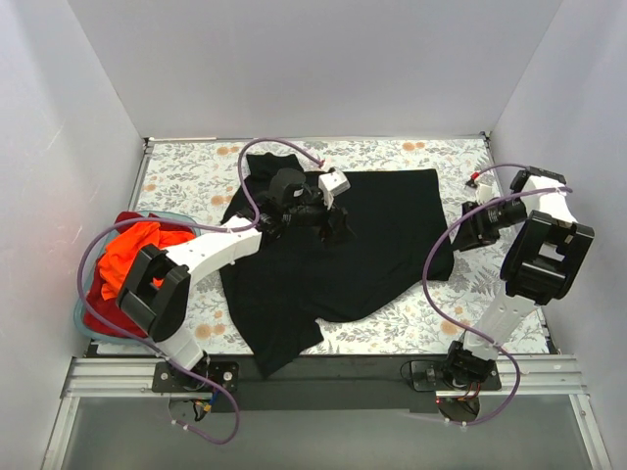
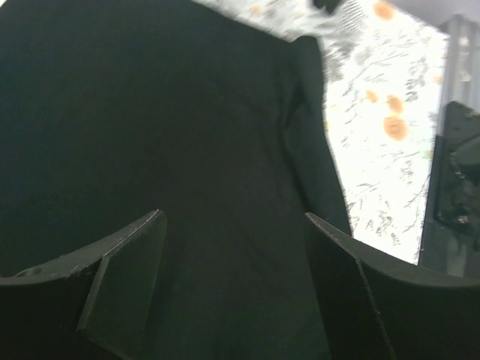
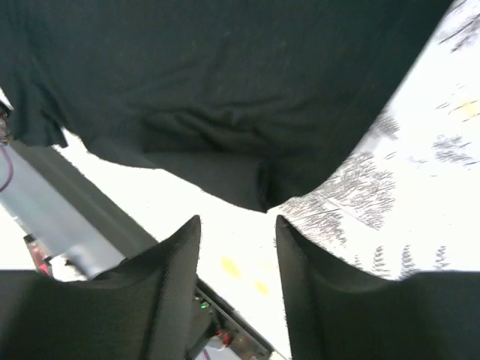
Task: Fold and stack the t-shirts
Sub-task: Flatten the tshirt out
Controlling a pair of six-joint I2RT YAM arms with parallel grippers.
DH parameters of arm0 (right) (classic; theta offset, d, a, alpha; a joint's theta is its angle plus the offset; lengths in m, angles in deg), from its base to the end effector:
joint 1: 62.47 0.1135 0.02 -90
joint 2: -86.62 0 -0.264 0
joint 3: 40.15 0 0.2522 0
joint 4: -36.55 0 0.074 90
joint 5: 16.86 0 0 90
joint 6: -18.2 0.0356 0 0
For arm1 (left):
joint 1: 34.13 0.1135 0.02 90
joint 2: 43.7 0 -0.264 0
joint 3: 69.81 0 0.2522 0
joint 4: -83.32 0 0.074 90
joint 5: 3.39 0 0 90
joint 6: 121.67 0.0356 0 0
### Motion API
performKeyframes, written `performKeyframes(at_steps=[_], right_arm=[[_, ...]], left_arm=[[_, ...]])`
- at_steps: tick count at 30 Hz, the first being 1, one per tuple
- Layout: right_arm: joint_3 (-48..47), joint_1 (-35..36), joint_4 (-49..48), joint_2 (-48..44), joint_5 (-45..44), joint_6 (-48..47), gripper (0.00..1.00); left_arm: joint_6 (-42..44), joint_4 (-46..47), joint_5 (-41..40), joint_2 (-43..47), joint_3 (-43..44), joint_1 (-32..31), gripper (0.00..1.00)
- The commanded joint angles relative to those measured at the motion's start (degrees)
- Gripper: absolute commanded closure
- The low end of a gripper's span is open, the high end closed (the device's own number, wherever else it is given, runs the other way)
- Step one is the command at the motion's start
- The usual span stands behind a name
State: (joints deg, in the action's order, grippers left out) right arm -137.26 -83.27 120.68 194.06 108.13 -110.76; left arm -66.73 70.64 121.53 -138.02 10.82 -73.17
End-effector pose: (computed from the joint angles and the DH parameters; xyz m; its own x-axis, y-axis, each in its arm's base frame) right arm 0.3244 -0.1014 0.2173 -0.9338 -0.1963 -0.2990 -0.3274 0.8058 0.4934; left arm 0.2803 -0.2535 0.2712 -0.8079 0.0487 -0.5873 0.5506 0.4176 -0.7228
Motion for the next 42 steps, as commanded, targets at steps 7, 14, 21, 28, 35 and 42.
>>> performKeyframes(at_steps=[7,14,21,28,35,42], right_arm=[[4.95,0.41,4.34,-0.13,2.19,0.64,0.41],[4.43,0.93,3.81,1.81,2.9,1.61,0.47],[3.46,1.02,1.88,1.64,-1.75,2.39,0.46],[2.06,1.98,0.03,3.56,-3.17,4.59,0.45],[0.73,3.92,0.21,4.1,-2.11,4.77,0.77],[4.5,3.92,5.13,-3.1,-8.16,-1.29,0.99]], left_arm=[[0.44,-4.86,-10.22,11.96,-4.64,4.76,0.26],[0.09,-6.09,-10.4,13.82,-4.56,8.2,0.26],[0.0,-5.92,-9.69,13.64,-4.12,8.29,0.26],[-0.35,-5.3,-9.69,13.64,-5.08,8.46,0.26],[0.09,-5.3,-9.96,14.17,-5.44,8.73,0.26],[0.09,-5.83,-9.78,15.57,-6.14,9.34,0.26]])
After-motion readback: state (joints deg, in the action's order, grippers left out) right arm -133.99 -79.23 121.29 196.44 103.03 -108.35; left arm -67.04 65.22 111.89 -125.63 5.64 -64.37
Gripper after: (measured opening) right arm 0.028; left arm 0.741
